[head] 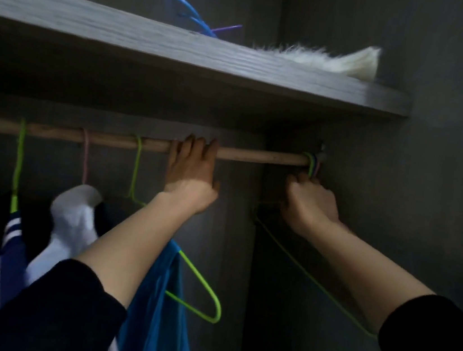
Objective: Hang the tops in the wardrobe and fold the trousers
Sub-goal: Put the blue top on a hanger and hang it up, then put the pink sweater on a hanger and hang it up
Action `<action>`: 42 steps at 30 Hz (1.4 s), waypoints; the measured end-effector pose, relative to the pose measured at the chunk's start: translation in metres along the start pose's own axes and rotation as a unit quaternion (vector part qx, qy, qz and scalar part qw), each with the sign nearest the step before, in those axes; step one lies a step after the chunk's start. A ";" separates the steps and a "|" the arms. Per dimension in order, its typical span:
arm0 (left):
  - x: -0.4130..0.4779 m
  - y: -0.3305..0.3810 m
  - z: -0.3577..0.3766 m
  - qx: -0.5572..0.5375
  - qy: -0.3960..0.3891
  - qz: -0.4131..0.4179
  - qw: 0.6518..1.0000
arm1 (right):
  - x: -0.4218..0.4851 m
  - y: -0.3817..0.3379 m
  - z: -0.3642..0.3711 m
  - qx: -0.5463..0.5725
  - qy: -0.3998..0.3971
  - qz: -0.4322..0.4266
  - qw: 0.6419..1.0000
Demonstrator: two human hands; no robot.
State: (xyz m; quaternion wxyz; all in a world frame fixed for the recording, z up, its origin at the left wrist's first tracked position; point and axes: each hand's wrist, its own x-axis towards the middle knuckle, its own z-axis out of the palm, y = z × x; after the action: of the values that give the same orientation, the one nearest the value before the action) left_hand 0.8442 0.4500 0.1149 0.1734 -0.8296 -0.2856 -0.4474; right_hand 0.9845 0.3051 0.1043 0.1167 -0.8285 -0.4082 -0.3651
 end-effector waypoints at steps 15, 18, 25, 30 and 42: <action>0.001 -0.004 0.021 -0.022 0.073 0.021 0.997 | 0.002 0.009 -0.012 0.115 -0.038 0.093 0.988; 0.001 -0.002 0.018 -0.020 0.057 0.015 0.998 | 0.012 0.002 -0.011 0.319 -0.038 0.154 0.934; -0.003 0.001 0.006 -0.042 0.011 0.013 0.999 | -0.013 -0.016 -0.010 0.413 -0.056 0.126 0.900; -0.037 0.033 -0.020 -0.042 -0.044 0.006 0.998 | -0.066 -0.006 -0.032 0.385 -0.056 0.126 0.913; -0.181 0.232 -0.127 -0.339 0.015 -0.038 0.940 | -0.269 0.126 -0.149 0.374 -0.050 0.108 0.920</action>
State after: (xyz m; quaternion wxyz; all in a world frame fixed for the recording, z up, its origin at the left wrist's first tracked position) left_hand 0.8290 0.1435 0.0234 -0.1309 -0.8210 -0.1459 -0.5362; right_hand 0.8968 -0.0081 0.0347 0.4365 -0.7806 -0.4282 -0.1291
